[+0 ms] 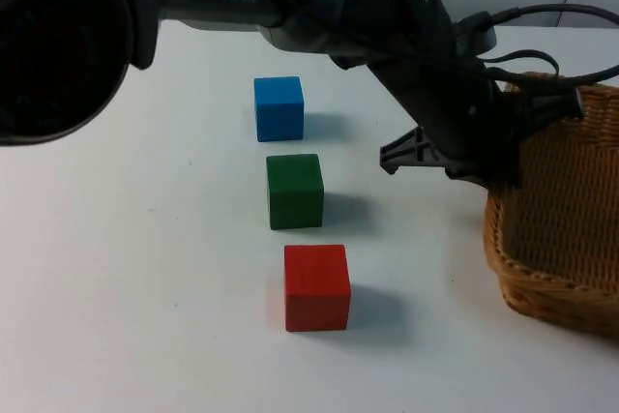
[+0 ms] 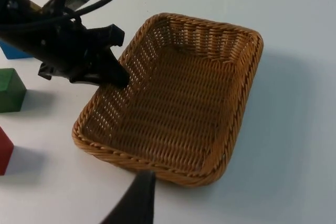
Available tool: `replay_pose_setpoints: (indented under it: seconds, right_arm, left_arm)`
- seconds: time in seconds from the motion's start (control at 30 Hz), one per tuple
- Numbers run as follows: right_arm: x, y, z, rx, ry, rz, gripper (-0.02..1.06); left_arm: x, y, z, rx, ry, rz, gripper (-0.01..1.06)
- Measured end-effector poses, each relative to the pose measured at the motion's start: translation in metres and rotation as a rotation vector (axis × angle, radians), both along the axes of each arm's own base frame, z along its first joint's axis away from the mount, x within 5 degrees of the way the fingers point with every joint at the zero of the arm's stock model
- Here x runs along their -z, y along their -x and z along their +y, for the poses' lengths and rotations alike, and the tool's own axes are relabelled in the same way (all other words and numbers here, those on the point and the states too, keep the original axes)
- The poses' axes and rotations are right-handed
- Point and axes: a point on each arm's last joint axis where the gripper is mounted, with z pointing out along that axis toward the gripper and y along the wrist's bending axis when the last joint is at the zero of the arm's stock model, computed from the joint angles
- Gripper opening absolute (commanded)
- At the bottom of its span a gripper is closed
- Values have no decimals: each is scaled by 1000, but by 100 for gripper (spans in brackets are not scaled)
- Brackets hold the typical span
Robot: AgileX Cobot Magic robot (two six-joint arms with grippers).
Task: Pick up the basket with the left hand and place the blue cube into the basket with the right hand.
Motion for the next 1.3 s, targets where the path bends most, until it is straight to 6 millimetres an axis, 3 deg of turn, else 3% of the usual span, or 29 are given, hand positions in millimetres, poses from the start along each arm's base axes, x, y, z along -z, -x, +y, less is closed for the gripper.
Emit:
replay_pose_setpoints:
  seconds: [0.13, 0.17, 0.33, 0.5, 0.6, 0.67, 0.8, 0.83, 0.93, 0.97, 1.0, 1.13, 1.17, 1.3]
  right_arm:
    - [0, 0, 0, 0, 0, 0, 104]
    - [0, 0, 0, 0, 0, 0, 104]
    - [0, 0, 0, 0, 0, 0, 104]
    - [0, 0, 0, 0, 0, 0, 104]
    - [0, 0, 0, 0, 0, 0, 104]
    - [0, 0, 0, 0, 0, 0, 104]
    - [0, 0, 0, 0, 0, 0, 104]
    - [0, 0, 0, 0, 0, 0, 104]
    - [0, 0, 0, 0, 0, 0, 104]
    - [0, 0, 0, 0, 0, 0, 104]
    - [0, 0, 0, 0, 0, 0, 104]
    - [0, 0, 0, 0, 0, 0, 104]
    - [0, 0, 0, 0, 0, 0, 104]
    - [0, 0, 0, 0, 0, 0, 104]
  left_arm:
    - [-32, -3, 7, -6, 23, -25, 0]
    - [-32, -3, 7, -6, 23, -25, 0]
    - [-87, -18, 36, -24, 24, -105, 0]
    - [-117, -21, 62, -61, 29, -131, 0]
    - [-132, -15, 97, -111, 10, -115, 0]
    - [-133, -12, 107, -122, 0, -109, 0]
    - [-130, 8, 154, -141, -17, -86, 0]
    - [-130, 8, 154, -141, -17, -86, 0]
    - [-130, 26, 198, -172, -3, -77, 0]
    - [-129, 37, 225, -205, -6, -76, 0]
    - [-129, 37, 225, -205, -6, -76, 0]
    - [-126, 68, 294, -309, -20, -96, 0]
    - [-126, 68, 294, -309, -20, -96, 0]
    - [-133, 100, 350, -388, -20, -139, 0]
